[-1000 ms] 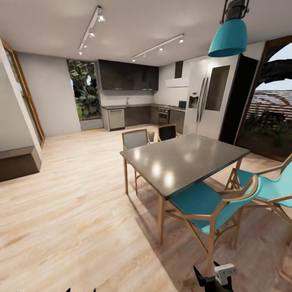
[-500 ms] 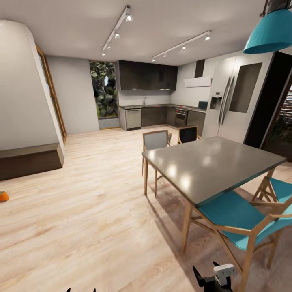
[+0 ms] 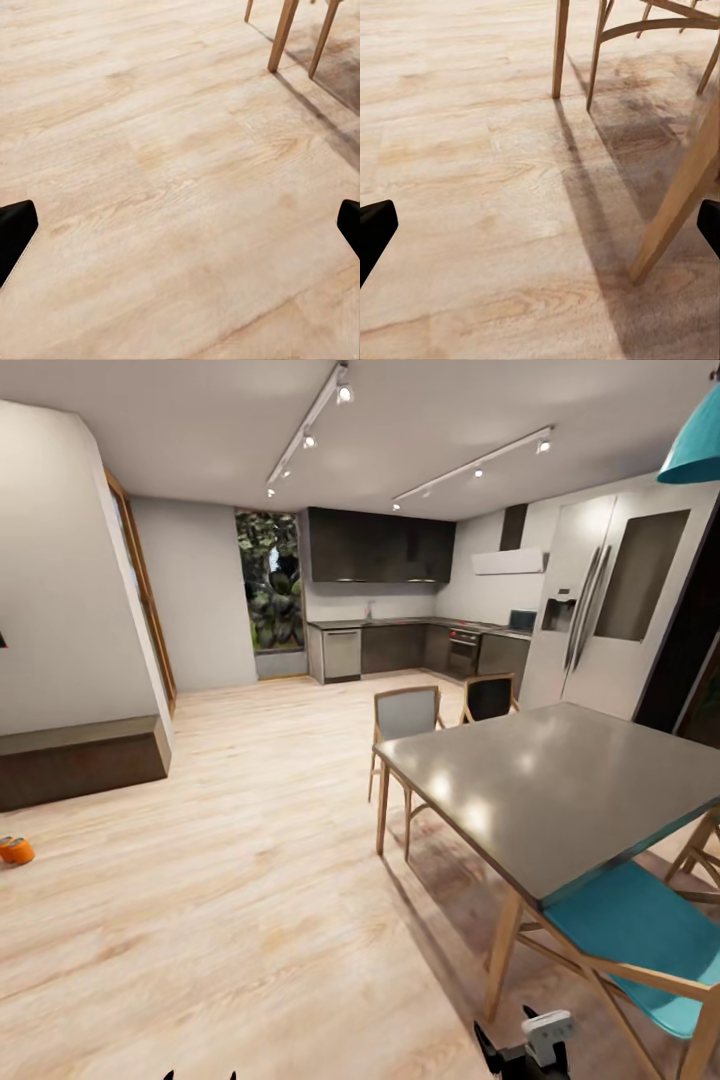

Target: Put the three can of soda from the living room inside the tash can in the kitchen.

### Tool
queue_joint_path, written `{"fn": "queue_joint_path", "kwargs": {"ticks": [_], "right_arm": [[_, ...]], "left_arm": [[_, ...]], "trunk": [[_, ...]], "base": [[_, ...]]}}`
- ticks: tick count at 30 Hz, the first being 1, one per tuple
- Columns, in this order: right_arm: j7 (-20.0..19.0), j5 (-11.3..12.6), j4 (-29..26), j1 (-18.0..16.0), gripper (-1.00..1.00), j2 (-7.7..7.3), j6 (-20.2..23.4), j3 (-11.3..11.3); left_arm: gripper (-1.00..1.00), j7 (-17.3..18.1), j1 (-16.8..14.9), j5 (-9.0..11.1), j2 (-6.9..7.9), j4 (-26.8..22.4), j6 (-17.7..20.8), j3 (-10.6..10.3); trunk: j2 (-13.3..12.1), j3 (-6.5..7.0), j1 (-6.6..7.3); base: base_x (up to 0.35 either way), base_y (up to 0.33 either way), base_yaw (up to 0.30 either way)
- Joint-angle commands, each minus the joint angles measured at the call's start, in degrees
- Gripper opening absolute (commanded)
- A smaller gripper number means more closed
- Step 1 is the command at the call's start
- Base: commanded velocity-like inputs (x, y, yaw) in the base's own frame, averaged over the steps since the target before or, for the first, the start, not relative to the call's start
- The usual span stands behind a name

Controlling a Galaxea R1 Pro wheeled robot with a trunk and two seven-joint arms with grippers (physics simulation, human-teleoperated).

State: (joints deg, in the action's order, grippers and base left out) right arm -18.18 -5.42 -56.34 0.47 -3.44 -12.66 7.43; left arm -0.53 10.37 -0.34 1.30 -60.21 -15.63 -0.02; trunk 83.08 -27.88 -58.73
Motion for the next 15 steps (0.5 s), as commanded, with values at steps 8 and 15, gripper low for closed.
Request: {"fn": "queue_joint_path", "kwargs": {"ticks": [8, 15], "right_arm": [[0.89, -1.38, 0.01, -0.02, 1.00, 0.01, 0.00, -0.09], [0.95, -1.08, 0.01, 0.00, 1.00, 0.01, -0.07, -0.07]], "left_arm": [[1.00, 0.00, 0.00, 0.06, -0.03, 0.00, -0.01, -0.06], [1.00, 0.00, 0.00, 0.07, 0.01, 0.00, -0.01, -0.07]], "trunk": [[0.00, 0.00, 0.00], [0.00, 0.00, 0.00]], "base": [[0.287, 0.160, 0.002], [0.291, 0.138, 0.000]]}}
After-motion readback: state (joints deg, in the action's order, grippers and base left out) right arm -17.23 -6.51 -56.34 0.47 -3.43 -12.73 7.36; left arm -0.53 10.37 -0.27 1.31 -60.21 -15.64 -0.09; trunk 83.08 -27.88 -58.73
